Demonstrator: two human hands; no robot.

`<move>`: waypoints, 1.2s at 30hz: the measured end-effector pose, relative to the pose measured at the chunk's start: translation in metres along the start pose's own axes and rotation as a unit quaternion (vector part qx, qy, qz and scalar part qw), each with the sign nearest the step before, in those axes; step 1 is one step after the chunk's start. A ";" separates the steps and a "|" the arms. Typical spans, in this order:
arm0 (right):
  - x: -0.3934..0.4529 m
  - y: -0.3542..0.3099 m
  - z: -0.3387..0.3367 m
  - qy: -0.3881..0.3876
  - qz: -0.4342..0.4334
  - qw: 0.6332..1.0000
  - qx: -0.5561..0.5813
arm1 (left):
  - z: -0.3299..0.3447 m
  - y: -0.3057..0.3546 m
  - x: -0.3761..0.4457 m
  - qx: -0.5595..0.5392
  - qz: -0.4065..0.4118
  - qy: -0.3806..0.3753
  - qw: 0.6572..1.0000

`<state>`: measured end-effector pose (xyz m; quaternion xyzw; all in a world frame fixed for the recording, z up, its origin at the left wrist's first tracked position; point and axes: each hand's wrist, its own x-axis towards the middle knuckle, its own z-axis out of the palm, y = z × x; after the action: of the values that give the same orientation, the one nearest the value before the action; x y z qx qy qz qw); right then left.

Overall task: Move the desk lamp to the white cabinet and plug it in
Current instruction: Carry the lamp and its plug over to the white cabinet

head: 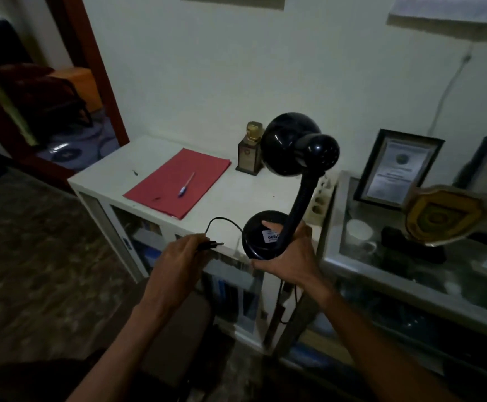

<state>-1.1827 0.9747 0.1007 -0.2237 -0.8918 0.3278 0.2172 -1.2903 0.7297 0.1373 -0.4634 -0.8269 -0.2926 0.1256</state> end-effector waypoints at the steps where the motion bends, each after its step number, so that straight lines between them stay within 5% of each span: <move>1: 0.019 0.007 0.003 -0.010 0.000 1.000 0.012 | 0.007 -0.002 0.010 0.014 -0.001 0.000 1.000; 18: 0.156 0.084 0.092 -0.056 0.068 0.996 0.002 | 0.105 -0.082 0.118 0.052 -0.074 -0.068 0.994; 23: 0.176 0.096 0.092 -0.090 0.017 0.996 -0.012 | 0.129 -0.092 0.134 0.018 -0.070 -0.084 0.994; 29: 0.206 0.106 0.076 -0.218 -0.011 0.975 -0.043 | 0.143 -0.100 0.139 -0.026 -0.071 -0.080 0.994; 32: 0.219 0.106 0.061 -0.276 0.001 0.958 -0.080 | 0.136 -0.106 0.137 -0.068 -0.102 -0.075 0.990; 36: 0.213 0.100 0.038 -0.236 0.097 0.966 -0.029 | 0.108 -0.105 0.146 -0.176 -0.103 -0.078 0.976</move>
<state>-1.3492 1.1402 0.0578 -0.2319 -0.9009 0.3649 -0.0391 -1.4501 0.8539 0.0826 -0.4117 -0.8130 -0.4083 -0.0536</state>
